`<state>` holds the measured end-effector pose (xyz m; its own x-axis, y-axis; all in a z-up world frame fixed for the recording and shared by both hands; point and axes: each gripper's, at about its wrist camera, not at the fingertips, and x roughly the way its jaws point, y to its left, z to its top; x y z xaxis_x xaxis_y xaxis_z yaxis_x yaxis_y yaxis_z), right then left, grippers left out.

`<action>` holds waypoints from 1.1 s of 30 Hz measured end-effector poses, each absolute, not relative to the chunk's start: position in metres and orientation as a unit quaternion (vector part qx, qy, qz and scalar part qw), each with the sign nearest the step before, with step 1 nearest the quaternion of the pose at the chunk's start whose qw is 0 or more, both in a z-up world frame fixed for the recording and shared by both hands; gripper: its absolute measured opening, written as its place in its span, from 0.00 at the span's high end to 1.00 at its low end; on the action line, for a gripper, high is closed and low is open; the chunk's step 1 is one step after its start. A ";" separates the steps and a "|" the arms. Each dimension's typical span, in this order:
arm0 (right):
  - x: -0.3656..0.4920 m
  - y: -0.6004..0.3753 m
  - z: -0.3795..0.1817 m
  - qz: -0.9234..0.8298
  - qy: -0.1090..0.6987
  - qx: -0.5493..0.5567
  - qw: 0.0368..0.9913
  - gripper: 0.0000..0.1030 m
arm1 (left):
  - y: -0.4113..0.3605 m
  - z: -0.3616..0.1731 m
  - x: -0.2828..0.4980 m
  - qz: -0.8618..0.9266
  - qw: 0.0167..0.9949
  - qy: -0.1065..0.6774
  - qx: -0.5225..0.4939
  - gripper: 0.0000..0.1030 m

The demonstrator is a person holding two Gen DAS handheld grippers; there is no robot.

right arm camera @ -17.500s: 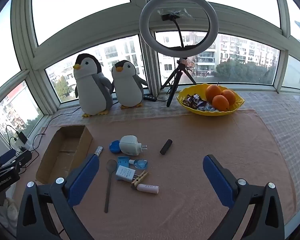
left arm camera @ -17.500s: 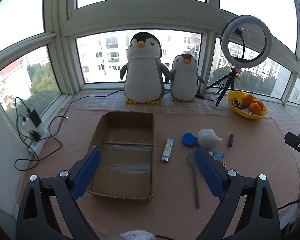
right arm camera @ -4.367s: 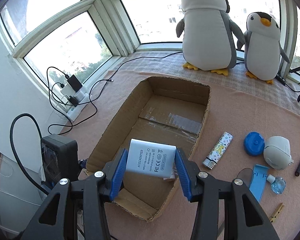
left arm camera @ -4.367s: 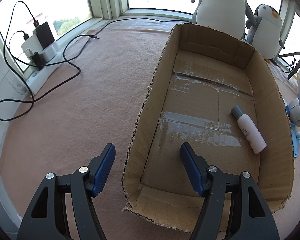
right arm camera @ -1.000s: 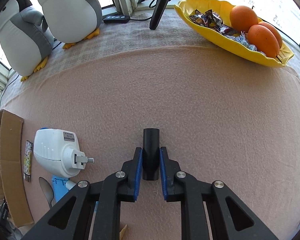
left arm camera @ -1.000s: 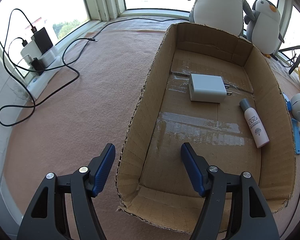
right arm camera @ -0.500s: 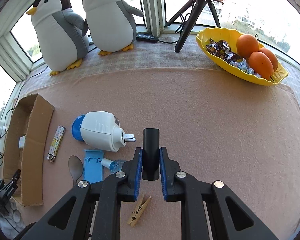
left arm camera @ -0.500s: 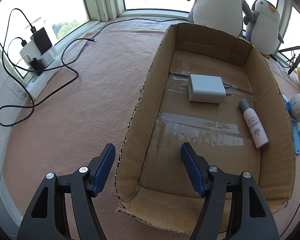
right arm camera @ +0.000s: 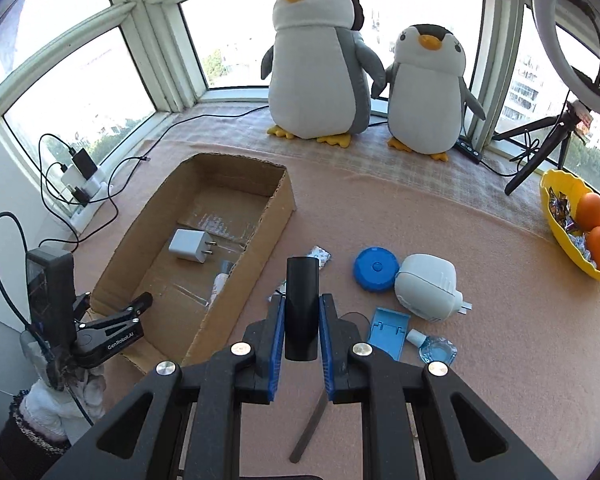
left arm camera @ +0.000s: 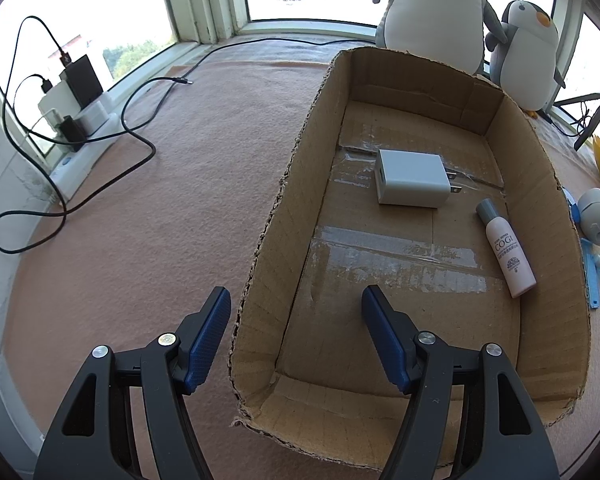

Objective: Organize rigid objects
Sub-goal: 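Carry the black cylinder with the right gripper over the box, then lower the cylinder into the box and open the right gripper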

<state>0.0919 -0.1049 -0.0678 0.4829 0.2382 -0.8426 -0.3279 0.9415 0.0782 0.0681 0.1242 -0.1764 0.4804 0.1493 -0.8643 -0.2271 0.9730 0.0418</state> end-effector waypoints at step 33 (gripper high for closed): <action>0.075 0.005 -0.109 0.252 0.493 -0.106 0.826 0.50 | 0.123 -0.177 0.068 0.109 0.860 0.497 -0.041 0.33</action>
<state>0.0747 0.0049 -0.1094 0.3873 0.3114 -0.8678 -0.5207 0.8507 0.0728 0.0679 0.1232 -0.1770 0.4818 0.1475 -0.8638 -0.2287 0.9727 0.0385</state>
